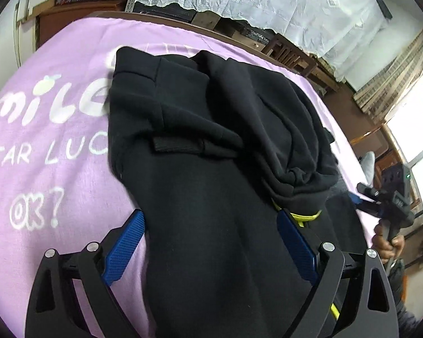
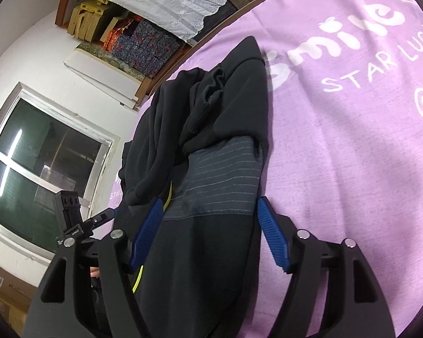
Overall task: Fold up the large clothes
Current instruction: 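Move the left tool to the hem beside the right tool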
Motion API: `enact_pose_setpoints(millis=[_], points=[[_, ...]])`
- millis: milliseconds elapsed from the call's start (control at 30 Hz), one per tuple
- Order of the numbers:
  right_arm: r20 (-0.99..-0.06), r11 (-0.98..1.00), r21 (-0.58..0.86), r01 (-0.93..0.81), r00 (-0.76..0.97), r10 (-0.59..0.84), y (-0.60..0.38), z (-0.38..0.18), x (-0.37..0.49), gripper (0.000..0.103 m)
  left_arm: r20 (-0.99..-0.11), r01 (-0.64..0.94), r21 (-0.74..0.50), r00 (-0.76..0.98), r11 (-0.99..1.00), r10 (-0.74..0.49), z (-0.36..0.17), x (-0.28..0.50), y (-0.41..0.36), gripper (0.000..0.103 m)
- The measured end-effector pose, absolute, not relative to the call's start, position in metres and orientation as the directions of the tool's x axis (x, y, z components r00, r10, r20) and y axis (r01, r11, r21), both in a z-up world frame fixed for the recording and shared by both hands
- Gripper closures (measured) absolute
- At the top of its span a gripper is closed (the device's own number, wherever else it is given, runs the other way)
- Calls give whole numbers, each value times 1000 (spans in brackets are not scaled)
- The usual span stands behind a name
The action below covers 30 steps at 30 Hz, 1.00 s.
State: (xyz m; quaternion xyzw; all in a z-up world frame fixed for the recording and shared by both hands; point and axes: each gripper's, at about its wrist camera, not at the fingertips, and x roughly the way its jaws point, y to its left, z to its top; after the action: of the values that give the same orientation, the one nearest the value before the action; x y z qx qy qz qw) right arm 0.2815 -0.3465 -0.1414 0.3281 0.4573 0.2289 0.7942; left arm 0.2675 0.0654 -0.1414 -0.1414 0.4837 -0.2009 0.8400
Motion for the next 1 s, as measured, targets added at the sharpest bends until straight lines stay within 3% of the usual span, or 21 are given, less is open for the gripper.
enact_pose_setpoints(millis=[133,367,600,700,833,933,1000], points=[[-580,677,732,-72,455,676,-342,-141,274,36,-739,200,-491,421,848,-527,-142,246,66,10],[-592,666,736,-122,364,720,-327,-139,217,36,-753,260,-446,408,856,-516,-143,173,64,10],[-620,697,697,-170,345,704,-315,-133,155,36,-705,279,-536,372,797,-604,-145,116,63,11],[-636,718,672,-181,355,685,-308,-131,139,44,-709,306,-517,371,799,-600,-145,105,52,15],[-646,740,643,-198,378,663,-304,-131,128,47,-722,343,-472,379,812,-579,-147,104,40,16],[-629,725,659,-198,382,677,-306,-136,130,51,-725,333,-468,386,819,-571,-148,112,37,23],[-630,728,658,-193,388,673,-307,-138,131,59,-732,320,-448,405,835,-548,-148,111,39,42]])
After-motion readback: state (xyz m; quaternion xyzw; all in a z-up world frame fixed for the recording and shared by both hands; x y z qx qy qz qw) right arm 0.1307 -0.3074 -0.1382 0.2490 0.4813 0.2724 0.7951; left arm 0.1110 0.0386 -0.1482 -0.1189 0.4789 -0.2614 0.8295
